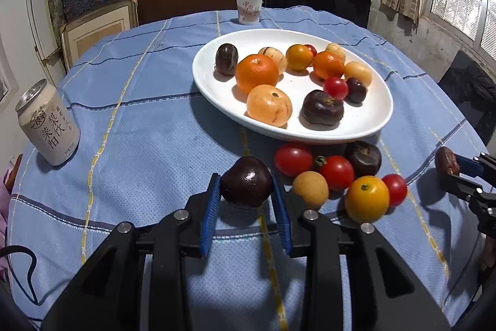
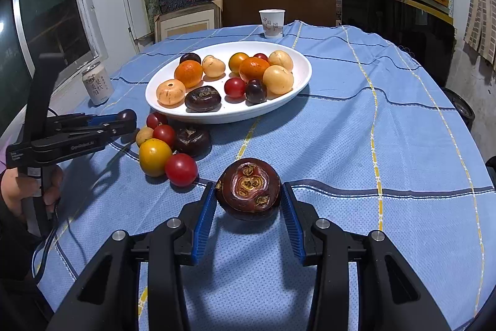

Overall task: Organize fruits
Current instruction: 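Carry the dark plum onto the plate with the left tool while the right tool carries the brown fruit there, then grasp a yellow-orange tomato with the left tool while the right tool grasps a red tomato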

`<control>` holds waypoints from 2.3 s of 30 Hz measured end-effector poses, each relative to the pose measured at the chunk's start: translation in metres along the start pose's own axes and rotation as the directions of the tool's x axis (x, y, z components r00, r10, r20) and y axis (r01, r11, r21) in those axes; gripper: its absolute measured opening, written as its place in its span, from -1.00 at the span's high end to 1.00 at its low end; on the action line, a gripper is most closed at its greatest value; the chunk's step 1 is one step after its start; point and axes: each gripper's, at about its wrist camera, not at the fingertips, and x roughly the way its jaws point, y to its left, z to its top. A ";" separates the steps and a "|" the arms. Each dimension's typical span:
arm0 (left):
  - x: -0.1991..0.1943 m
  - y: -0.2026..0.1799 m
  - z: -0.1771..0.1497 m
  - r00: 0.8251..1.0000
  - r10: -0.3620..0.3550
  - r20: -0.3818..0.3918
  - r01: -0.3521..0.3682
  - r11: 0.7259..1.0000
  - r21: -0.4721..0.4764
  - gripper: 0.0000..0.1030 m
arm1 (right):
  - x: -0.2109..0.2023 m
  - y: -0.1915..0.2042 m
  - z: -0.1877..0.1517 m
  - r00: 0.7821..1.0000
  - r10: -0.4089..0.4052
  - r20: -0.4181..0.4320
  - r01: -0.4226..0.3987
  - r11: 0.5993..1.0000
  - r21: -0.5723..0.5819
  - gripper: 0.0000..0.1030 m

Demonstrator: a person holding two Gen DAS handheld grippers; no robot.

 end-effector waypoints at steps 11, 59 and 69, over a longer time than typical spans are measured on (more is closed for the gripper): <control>-0.034 -0.015 0.049 0.995 -0.031 0.099 0.026 0.998 0.053 0.38 | -0.017 0.014 0.080 0.997 0.023 0.077 -0.013 0.992 -0.123 0.16; -0.020 -0.033 -0.021 0.992 -0.103 -0.068 0.107 0.992 0.059 -0.62 | 0.036 0.064 0.018 0.995 0.041 -0.094 -0.066 0.958 -0.278 0.45; -0.002 -0.084 -0.011 0.994 -0.094 -0.051 0.099 0.991 0.094 -0.33 | 0.008 0.017 -0.008 0.998 0.000 -0.059 -0.006 0.995 -0.099 0.44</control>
